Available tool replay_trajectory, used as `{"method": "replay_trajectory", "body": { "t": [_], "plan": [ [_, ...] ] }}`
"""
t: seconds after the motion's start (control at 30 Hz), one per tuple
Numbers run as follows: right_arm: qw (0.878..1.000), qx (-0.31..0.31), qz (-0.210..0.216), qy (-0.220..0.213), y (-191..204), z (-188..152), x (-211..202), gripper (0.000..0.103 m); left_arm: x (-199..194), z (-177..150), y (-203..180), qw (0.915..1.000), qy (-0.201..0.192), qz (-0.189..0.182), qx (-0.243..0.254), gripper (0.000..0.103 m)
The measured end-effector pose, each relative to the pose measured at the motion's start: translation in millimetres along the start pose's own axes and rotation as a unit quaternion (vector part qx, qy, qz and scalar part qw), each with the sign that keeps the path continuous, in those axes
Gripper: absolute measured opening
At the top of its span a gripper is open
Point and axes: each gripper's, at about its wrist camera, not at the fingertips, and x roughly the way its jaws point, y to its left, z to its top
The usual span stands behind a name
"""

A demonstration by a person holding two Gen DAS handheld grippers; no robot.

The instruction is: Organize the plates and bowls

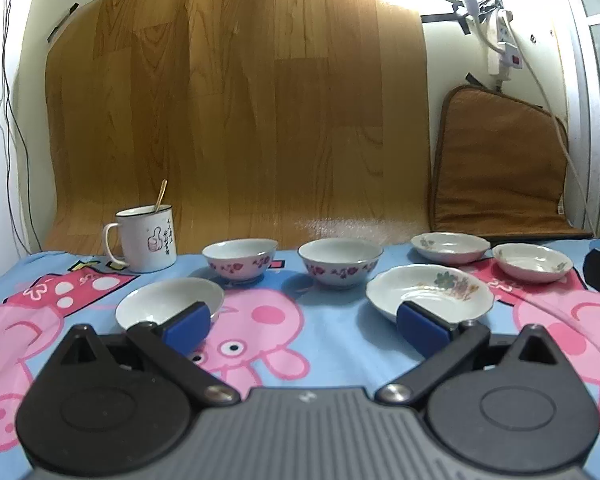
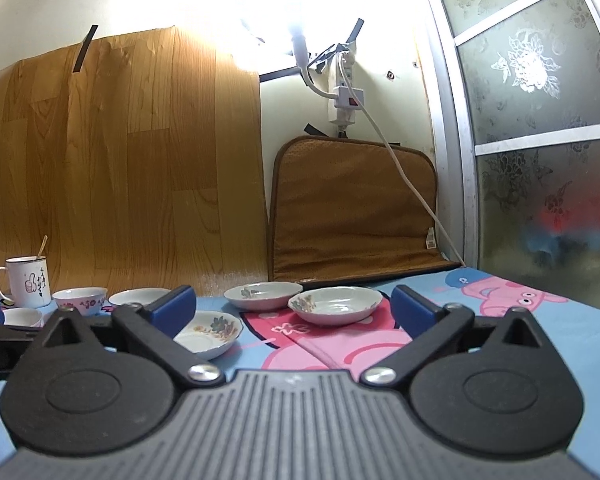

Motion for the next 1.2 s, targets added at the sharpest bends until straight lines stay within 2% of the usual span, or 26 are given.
{"method": "replay_trajectory", "body": {
  "t": [0.2, 0.43, 1.2],
  "plan": [
    [1.000, -0.002, -0.003, 0.002, 0.5, 0.9, 0.4, 0.103, -2.7, -0.7, 3.6, 0.9999, -0.007, 0.003, -0.010, 0.103],
    [1.000, -0.003, -0.004, 0.010, 0.9, 1.5, 3.0, 0.103, -5.2, -0.1, -0.1, 0.9999, -0.016, -0.005, 0.001, 0.103],
    [1.000, 0.017, 0.009, 0.017, -2.9, 0.7, 6.2, 0.103, -2.7, 0.5, -0.6, 0.9998, -0.010, -0.014, 0.002, 0.103]
  ]
}}
